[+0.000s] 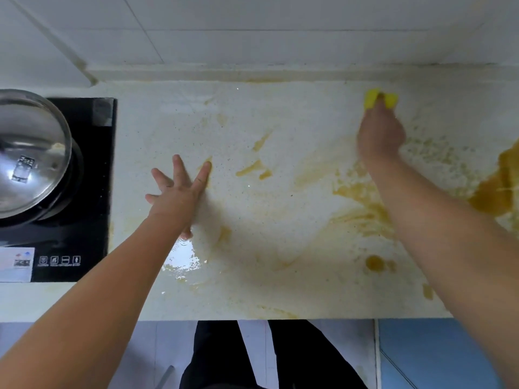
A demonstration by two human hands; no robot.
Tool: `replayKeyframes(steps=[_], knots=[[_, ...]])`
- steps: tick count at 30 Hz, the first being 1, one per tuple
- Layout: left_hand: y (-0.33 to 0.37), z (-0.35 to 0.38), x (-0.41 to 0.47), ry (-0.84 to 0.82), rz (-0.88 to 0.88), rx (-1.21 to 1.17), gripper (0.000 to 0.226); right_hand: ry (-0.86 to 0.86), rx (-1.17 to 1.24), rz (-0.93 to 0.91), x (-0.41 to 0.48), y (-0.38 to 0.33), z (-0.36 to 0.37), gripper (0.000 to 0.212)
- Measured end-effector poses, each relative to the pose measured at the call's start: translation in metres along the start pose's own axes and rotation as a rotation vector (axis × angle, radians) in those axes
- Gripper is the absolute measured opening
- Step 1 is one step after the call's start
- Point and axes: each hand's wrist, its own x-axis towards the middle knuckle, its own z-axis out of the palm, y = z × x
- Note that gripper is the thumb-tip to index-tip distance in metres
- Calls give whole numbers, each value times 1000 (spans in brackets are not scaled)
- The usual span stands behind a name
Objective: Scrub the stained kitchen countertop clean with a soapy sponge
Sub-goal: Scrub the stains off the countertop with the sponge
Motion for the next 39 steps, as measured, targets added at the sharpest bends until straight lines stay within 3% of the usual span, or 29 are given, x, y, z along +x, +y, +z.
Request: replayKeyframes(steps=[3, 6, 8, 10, 12, 15, 18, 21, 23, 25, 29, 32, 34, 39], knots=[[0, -2, -2, 11, 5, -2, 172, -24, 5, 15, -41, 11, 11, 54], [6, 0, -8, 47, 24, 29, 170, 7, 2, -245, -127, -12, 32, 61], [19, 6, -16, 81, 44, 65, 162, -97, -17, -508, -183, -40, 35, 61], [41, 17, -24, 83, 91, 90, 157, -213, -40, -676, -197, -64, 31, 66], [67, 30, -34, 61, 142, 87, 157, -136, -45, -721, -169, -74, 27, 64], [96, 42, -42, 49, 164, 91, 161, -17, -76, -598, -87, -64, 18, 55], [99, 42, -40, 45, 157, 69, 163, -75, -101, -306, -24, -14, -2, 54], [97, 37, -39, 40, 156, 59, 165, -28, -62, -79, -18, 49, 1, 54], [99, 33, -39, 33, 154, 53, 166, 20, -56, -40, -49, 62, 11, 58], [101, 30, -40, 22, 152, 47, 167, 29, -64, -92, -98, 52, 20, 60], [102, 30, -41, 27, 138, 23, 168, -115, -11, -408, -188, 2, 19, 60], [103, 29, -40, 34, 127, 22, 169, -148, -37, -684, -177, -17, 12, 64], [103, 28, -40, 38, 118, 43, 169, -108, -74, -729, -132, 4, 14, 60], [102, 30, -37, 39, 106, 36, 171, 5, -62, -97, -42, 98, -7, 58]])
